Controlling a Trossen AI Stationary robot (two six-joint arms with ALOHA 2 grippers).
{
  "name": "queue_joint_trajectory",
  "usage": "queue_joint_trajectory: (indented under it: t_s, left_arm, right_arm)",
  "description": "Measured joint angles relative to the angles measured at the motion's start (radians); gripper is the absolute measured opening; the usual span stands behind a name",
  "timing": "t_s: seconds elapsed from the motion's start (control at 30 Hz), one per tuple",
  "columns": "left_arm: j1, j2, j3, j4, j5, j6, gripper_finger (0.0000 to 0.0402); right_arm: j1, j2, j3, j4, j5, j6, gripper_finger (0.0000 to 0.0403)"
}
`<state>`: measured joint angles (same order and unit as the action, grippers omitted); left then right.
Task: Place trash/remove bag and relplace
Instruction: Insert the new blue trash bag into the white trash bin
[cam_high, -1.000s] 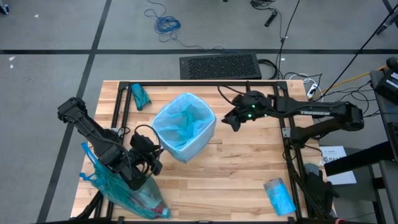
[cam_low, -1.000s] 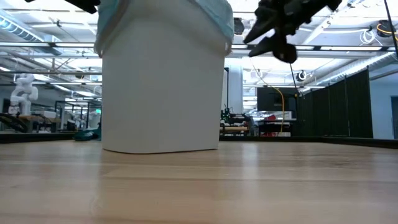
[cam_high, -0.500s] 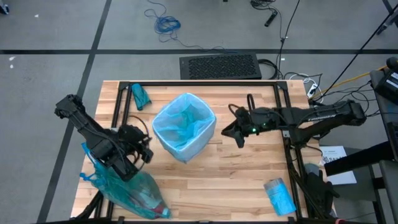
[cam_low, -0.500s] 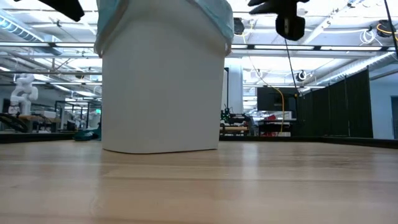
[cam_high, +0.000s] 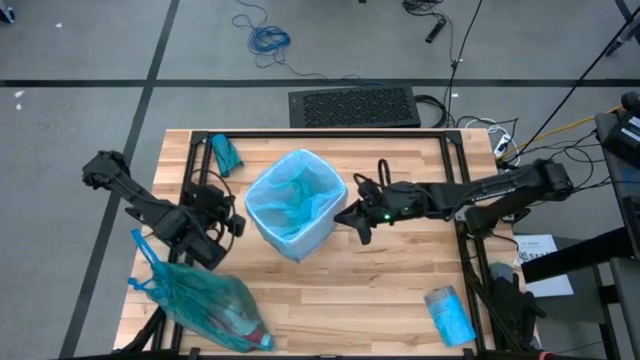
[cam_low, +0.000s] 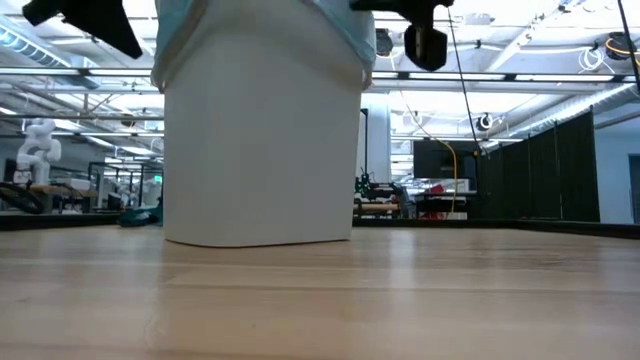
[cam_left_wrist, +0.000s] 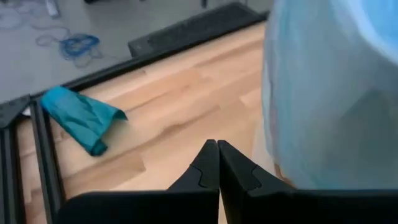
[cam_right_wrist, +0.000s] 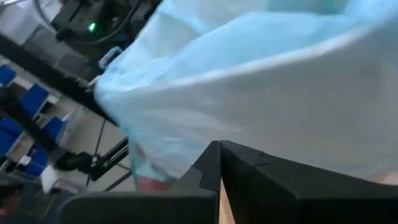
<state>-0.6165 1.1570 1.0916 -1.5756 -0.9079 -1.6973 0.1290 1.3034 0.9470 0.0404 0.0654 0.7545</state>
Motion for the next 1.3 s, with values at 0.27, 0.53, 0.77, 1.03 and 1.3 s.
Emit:
queue_joint_trajectory:
  t_s: [0.27,0.53,0.77,1.03,1.3]
  left_arm:
    - [0.071,0.002,-0.016,0.064,-0.052,0.062,0.0001]
    - [0.102,0.001,-0.017,0.395,-0.065,0.4,0.0001]
    - [0.105,0.007,-0.017,0.675,-0.056,0.629,0.0]
    - [0.124,0.059,-0.017,0.763,0.082,0.682,0.0]
    - [0.111,0.072,-0.016,0.749,0.055,0.607,0.0]
  right_arm:
    - [-0.041,0.016,0.0,0.024,0.014,0.007,0.0]
    - [-0.092,0.015,0.0,0.061,0.008,-0.005,0.0]
    - [-0.136,0.015,-0.001,0.053,0.018,-0.011,0.0]
    - [-0.196,0.01,-0.001,-0.004,0.014,-0.01,0.0]
    - [-0.185,-0.024,-0.001,-0.057,0.038,-0.007,0.0]
